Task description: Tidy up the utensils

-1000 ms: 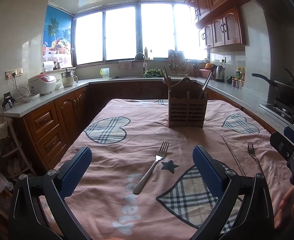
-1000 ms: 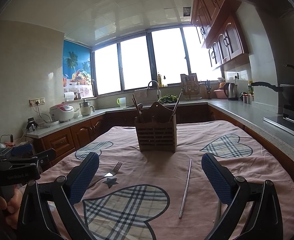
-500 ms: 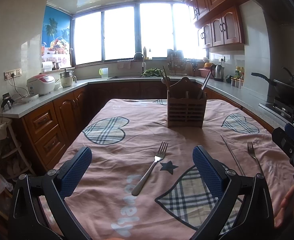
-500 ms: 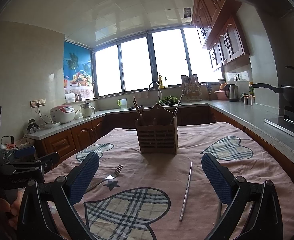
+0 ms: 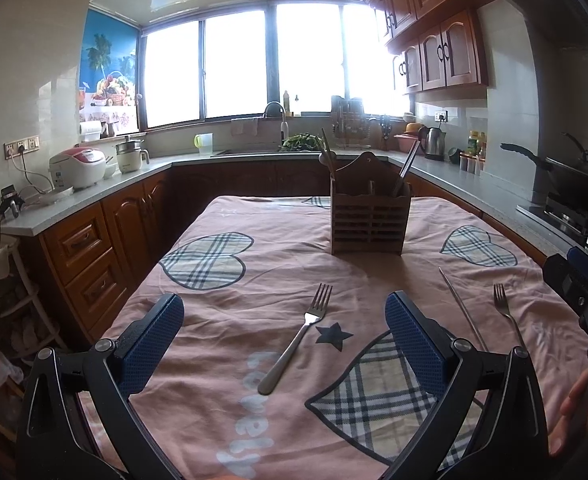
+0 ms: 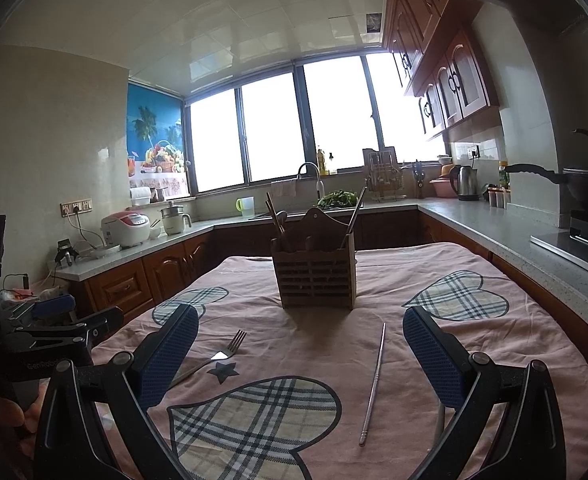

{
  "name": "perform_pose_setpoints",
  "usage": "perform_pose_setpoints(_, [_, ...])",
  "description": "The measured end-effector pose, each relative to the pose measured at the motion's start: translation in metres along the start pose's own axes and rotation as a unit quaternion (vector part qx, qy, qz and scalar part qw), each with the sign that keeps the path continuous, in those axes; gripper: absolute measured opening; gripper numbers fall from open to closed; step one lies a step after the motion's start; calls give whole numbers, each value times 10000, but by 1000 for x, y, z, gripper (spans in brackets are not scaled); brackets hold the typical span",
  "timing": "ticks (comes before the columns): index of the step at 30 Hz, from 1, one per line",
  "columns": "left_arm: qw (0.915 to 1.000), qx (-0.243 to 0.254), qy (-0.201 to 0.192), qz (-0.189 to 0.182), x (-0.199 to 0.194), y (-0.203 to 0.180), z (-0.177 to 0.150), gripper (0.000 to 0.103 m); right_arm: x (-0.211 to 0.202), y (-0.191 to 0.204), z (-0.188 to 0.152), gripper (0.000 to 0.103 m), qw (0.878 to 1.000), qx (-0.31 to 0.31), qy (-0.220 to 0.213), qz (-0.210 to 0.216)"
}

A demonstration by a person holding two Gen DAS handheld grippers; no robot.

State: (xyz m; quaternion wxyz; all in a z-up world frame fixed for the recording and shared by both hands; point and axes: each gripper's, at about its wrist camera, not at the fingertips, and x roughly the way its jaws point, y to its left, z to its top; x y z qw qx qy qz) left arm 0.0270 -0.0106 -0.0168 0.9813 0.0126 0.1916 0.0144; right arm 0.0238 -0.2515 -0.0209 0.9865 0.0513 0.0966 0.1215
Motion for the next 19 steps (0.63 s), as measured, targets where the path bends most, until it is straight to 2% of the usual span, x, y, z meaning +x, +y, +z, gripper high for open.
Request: perform_pose_setpoints(19, [10000, 2, 38, -70, 10, -3, 5, 103, 12, -6, -1, 103, 9999, 78, 91, -10])
